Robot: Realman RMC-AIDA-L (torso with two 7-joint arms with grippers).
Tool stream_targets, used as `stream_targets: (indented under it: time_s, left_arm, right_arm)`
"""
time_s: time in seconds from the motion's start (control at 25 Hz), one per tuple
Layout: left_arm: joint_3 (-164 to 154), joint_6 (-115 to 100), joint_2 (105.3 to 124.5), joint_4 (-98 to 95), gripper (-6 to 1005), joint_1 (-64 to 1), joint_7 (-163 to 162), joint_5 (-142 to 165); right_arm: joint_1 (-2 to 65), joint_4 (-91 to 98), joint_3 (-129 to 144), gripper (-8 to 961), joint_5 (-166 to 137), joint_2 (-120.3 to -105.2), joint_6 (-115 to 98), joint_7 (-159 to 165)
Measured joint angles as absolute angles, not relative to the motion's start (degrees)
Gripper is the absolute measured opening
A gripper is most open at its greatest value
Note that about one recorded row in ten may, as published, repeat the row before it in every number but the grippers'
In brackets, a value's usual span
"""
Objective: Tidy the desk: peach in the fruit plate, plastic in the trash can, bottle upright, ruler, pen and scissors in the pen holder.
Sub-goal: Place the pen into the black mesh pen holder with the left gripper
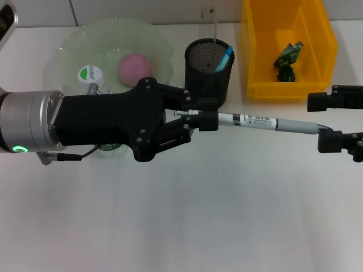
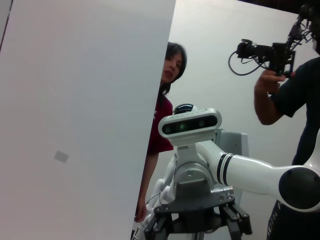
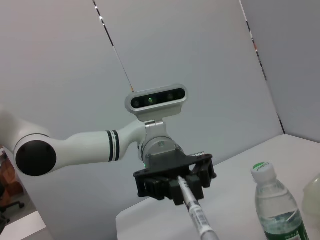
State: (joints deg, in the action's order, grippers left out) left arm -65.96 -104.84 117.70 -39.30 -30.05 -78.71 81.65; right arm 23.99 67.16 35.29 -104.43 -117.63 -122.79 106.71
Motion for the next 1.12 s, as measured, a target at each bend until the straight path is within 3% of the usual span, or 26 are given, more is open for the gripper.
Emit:
stream_targets:
  time_s: [0.32,0.48,0.68,0.92,1.12]
  left_arm:
    - [-62.37,-106.98,117.38,-41.65,151,-29.68,-79.49,81.57]
    - [-58.2,-107.14,117.17,-44.13,151,-29.91,-81.79,81.48]
    - [-52.98,-104.25,117.48,-53.85,151,-31.43,-86.72,81.72]
    - [-52.94,-97.64,117.58,-67.72,151,-36.5,-96.65,91.78]
    - [-54.32,-92.94,118.44,-73.52,151,-48.18,-107.42,112.34]
  right_arm:
    - [21.7,65.34,29.82,840,-104.19,-116.92,-124.35,104.45]
    - [18.72,64.57,31.04,840,-104.14,-116.58,-125.04,100.96]
    - [14.9,63.35,35.52,839,-104.6,-117.81,-124.86,92.78]
    - [14.38,58.7,35.94,838,-105.51,-117.65,-124.76,90.73]
    - [14.23,57.46,36.33,838,-106.62,-117.61,-124.82,88.66]
